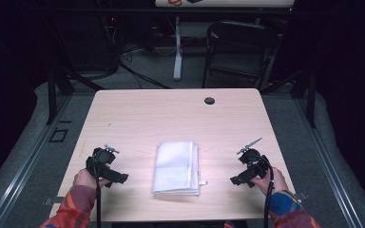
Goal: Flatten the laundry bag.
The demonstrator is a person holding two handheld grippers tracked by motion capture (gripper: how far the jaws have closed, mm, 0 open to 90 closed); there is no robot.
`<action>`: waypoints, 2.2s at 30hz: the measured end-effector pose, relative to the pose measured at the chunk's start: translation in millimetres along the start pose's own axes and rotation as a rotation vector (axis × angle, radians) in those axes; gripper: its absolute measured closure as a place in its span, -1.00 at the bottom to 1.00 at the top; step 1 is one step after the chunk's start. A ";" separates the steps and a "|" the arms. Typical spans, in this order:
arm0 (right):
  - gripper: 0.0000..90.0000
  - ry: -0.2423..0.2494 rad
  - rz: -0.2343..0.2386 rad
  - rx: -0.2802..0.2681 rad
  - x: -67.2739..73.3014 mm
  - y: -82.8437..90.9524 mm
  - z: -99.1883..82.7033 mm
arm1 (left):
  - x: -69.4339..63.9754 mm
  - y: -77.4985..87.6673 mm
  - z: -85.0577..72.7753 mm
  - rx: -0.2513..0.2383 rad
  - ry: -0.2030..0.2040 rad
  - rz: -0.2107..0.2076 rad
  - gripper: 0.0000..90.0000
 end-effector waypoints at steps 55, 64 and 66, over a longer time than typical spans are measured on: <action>-0.82 0.078 0.089 -0.072 59.7 7.0 36.2 | -116.7 -25.6 46.3 -0.129 -0.346 -0.179 -0.76; -0.78 0.086 0.103 -0.061 63.9 5.8 37.6 | -140.0 -38.0 50.1 -0.097 -0.417 -0.222 -0.73; -0.77 0.087 0.104 -0.057 63.5 5.9 37.2 | -145.2 -41.0 50.8 -0.089 -0.435 -0.229 -0.73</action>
Point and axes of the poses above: each handheld gripper's, and its own axes: y roughly backward along the jaws, z roughly out of its top, x roughly to its left, the point moved 9 cm from there along -y, roughly forward along the jaws, and after that the axes turned 12 degrees about -z, right-handed, at the moved point
